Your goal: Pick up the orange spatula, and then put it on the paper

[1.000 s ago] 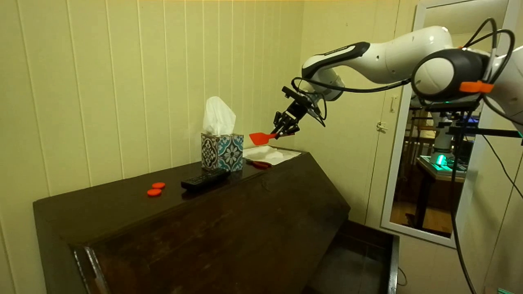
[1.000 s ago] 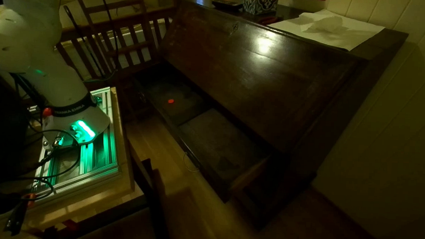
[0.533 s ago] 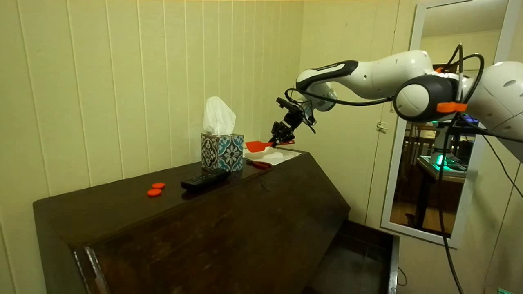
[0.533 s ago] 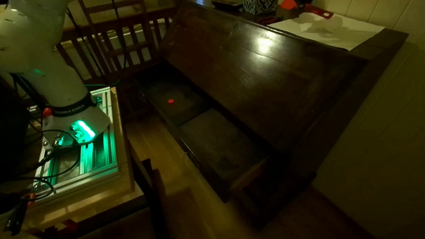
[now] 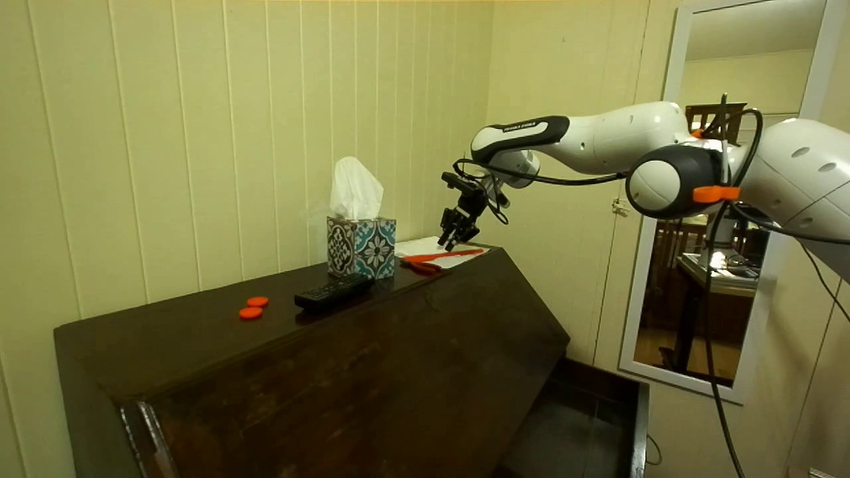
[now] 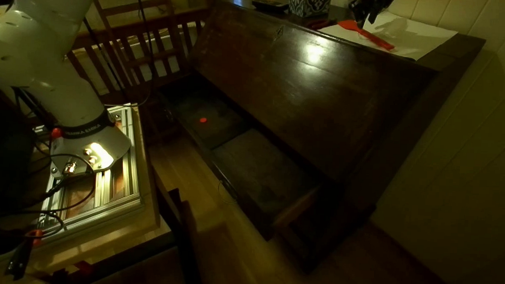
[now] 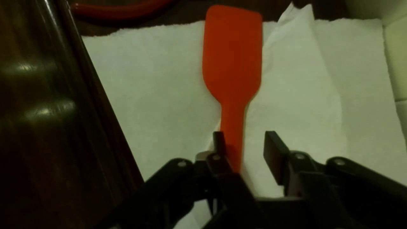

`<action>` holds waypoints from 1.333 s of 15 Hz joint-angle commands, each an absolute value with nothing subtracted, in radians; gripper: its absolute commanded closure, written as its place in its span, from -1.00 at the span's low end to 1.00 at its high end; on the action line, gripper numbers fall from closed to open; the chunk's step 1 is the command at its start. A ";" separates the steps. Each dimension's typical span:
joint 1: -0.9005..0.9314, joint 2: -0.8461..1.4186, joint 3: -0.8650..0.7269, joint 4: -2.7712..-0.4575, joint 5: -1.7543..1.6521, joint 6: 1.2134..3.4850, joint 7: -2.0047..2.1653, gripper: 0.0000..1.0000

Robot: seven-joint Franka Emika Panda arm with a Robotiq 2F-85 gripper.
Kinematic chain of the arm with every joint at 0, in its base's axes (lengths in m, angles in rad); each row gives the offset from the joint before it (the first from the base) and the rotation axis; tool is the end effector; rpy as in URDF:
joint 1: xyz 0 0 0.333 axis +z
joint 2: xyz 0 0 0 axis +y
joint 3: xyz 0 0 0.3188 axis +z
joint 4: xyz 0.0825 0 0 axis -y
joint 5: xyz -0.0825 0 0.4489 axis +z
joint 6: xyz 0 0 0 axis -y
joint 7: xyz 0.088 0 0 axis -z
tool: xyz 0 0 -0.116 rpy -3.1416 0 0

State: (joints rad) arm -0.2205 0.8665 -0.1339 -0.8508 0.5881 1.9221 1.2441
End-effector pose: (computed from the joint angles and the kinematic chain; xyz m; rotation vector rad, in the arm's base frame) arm 0.8389 -0.2123 0.4090 -1.7469 1.9633 0.0340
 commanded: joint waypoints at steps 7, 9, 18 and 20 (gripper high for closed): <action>-0.190 0.675 -0.107 -0.885 0.562 1.625 0.964 -1.00; -0.191 0.588 -0.110 -0.965 0.562 1.536 0.873 -1.00; -0.196 0.244 -0.174 -1.336 0.657 1.399 1.012 -1.00; -0.184 0.169 -0.171 -1.424 0.702 1.409 1.095 -1.00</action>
